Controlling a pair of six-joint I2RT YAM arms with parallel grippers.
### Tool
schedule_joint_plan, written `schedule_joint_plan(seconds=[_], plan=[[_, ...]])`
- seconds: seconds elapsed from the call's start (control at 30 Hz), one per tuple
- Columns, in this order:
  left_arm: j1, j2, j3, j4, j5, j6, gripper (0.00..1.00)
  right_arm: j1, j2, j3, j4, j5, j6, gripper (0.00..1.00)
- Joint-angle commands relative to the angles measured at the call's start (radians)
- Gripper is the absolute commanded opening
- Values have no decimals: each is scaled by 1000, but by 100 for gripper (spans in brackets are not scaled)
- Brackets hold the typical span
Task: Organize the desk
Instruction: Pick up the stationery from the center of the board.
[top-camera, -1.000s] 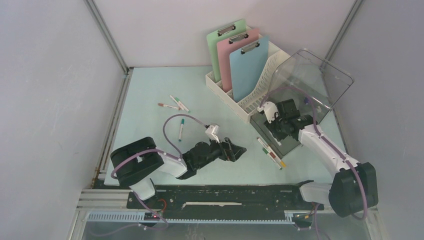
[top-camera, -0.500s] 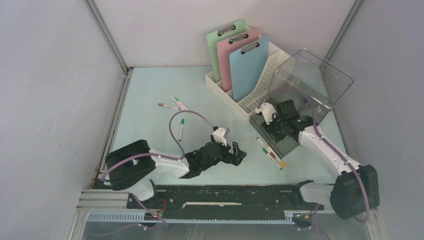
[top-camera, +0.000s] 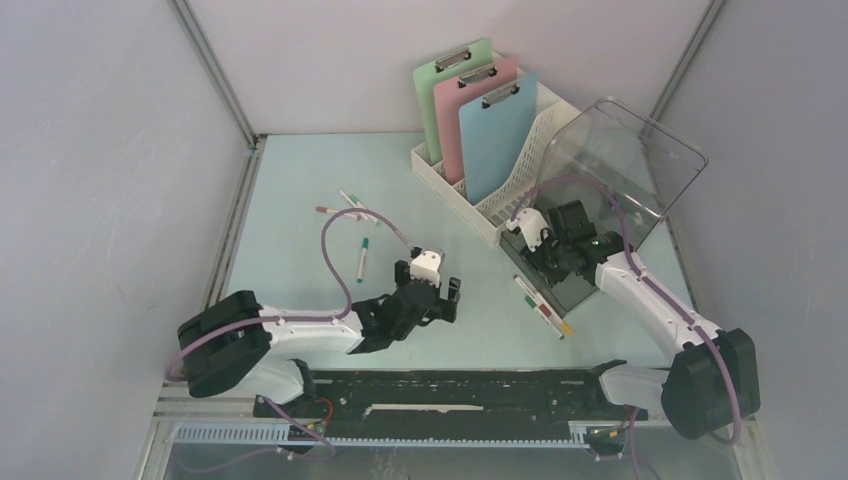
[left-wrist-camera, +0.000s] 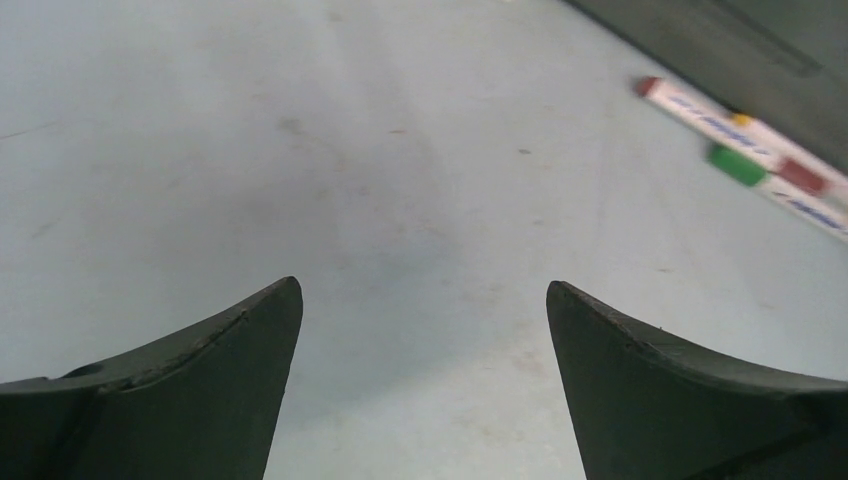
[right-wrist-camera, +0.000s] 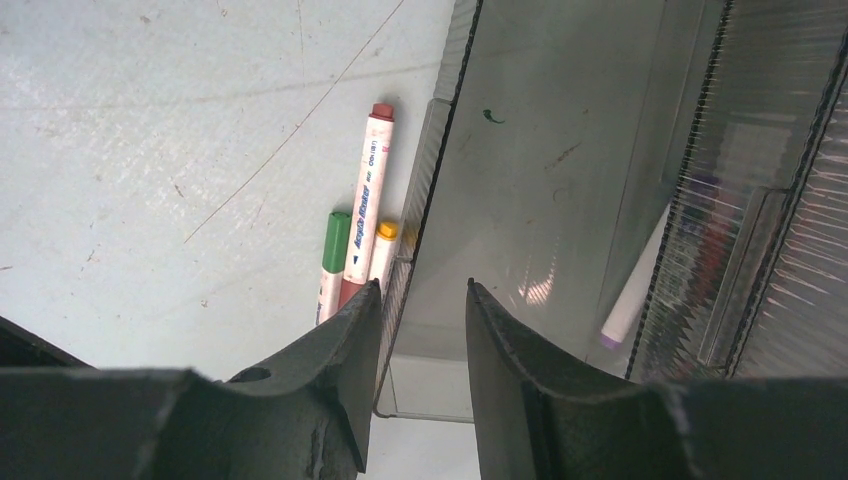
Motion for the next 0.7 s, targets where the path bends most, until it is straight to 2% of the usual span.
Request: schedule_joint_plan(seconds=[0.0, 0.17, 0.37, 0.6, 0.67], plan=[[68, -28, 74, -212, -127, 52, 100, 9, -25, 0, -4, -3, -13, 44], [183, -73, 81, -306, -110, 27, 100, 9, -27, 0, -5, -3, -15, 44], [356, -123, 56, -335, 0, -43, 100, 10, -22, 0, -7, -1, -17, 44], [496, -43, 125, -452, 21, -89, 98, 12, -21, -1, -9, 0, -19, 44], [527, -1, 158, -491, 15, -94, 93, 12, -20, 0, -10, 0, -19, 45]])
